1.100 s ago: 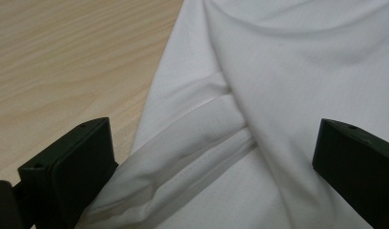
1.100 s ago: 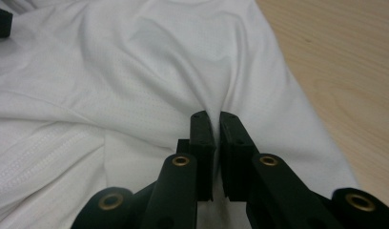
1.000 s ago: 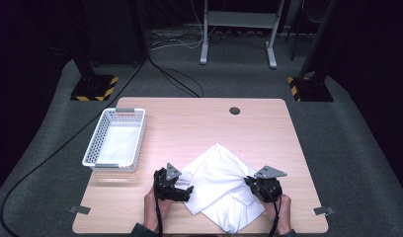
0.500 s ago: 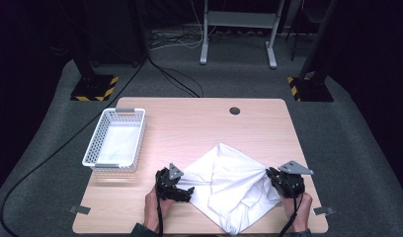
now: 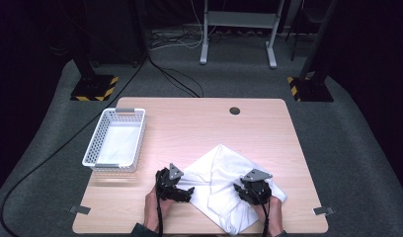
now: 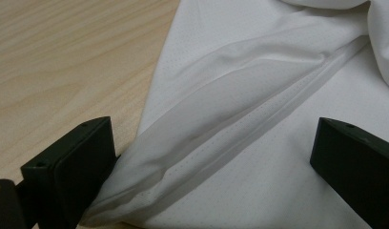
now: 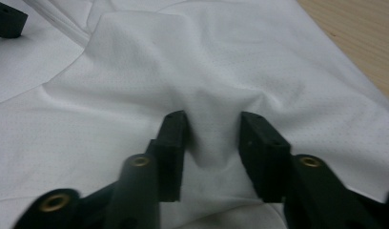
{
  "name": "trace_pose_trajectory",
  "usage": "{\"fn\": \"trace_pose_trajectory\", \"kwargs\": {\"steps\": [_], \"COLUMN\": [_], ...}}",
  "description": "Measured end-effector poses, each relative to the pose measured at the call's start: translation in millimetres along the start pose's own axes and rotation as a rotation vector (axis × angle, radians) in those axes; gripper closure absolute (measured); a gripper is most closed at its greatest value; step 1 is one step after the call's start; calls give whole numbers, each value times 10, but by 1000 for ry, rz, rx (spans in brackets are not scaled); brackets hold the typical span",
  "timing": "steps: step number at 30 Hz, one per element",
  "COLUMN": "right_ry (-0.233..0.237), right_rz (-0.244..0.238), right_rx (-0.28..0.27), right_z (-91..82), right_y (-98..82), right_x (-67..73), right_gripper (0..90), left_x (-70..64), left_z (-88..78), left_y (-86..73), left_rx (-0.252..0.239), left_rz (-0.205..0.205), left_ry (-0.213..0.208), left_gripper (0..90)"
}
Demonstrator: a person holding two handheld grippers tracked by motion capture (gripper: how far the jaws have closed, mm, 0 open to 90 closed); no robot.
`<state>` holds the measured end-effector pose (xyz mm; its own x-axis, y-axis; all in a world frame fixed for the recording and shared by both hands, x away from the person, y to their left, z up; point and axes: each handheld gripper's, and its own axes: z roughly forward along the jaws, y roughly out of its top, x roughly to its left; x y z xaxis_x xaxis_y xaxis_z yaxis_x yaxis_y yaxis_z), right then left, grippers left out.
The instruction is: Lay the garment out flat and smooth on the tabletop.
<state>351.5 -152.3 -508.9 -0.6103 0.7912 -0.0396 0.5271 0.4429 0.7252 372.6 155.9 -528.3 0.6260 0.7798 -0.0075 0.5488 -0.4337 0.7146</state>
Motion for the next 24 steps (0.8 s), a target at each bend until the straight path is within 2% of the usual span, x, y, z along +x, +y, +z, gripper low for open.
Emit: {"fn": "trace_pose_trajectory", "kwargs": {"steps": [1,3,4,5,7,9,10,11,12,13,14,15,16,17,18,19,20,21,23,24], "right_ry": [0,-17,-54,-69,-95,-95,-77,-77,-59,-19,-19,-10,14,14,19,28,25,25,30,27], "right_rz": [0,2,-1,4,21,35,63,63,71,70,70,65,34,34,17,-14,-19,-19,-14,0], "right_rx": [0,-13,-34,-45,-73,-85,-110,-110,-112,-98,-98,-88,-58,-58,-38,-2,4,4,-19,-34], "right_z": [0,-47,-127,-178,-287,-340,-415,-415,-428,-378,-378,-325,-184,-184,-102,43,89,89,91,53], "right_y": [0,-10,-6,-3,9,16,30,30,38,57,57,65,77,77,82,81,77,77,75,74], "right_x": [0,-39,-106,-153,-256,-305,-365,-365,-369,-316,-316,-267,-148,-148,-90,5,31,31,26,-21], "right_gripper": [719,814,866,881,881,849,727,727,657,442,442,416,391,391,412,515,597,597,730,830], "left_x": [-1,-1,-1,-1,-1,-2,-1,-2,-3,-3,-2,-1,-1,-1,-3,-3,-3,-3,-3,-3], "left_z": [0,1,1,1,1,1,1,2,2,2,2,2,2,2,2,2,2,2,2,3], "left_y": [0,0,0,-1,-1,-1,0,0,0,1,1,1,1,1,0,0,-1,-1,-1,-1], "left_rx": [0,0,0,-1,-1,0,1,0,1,1,1,1,1,1,0,0,-1,-1,-1,-1], "left_rz": [-2,-4,-3,-3,-3,-4,-1,-3,-4,-4,-2,-1,-2,-2,-4,-4,-4,-4,-3,-4], "left_ry": [0,0,0,0,0,1,2,2,2,2,2,2,2,2,2,2,2,2,2,1], "left_gripper": [12,11,10,10,10,10,10,10,10,9,9,10,10,9,9,10,10,10,10,10]}}
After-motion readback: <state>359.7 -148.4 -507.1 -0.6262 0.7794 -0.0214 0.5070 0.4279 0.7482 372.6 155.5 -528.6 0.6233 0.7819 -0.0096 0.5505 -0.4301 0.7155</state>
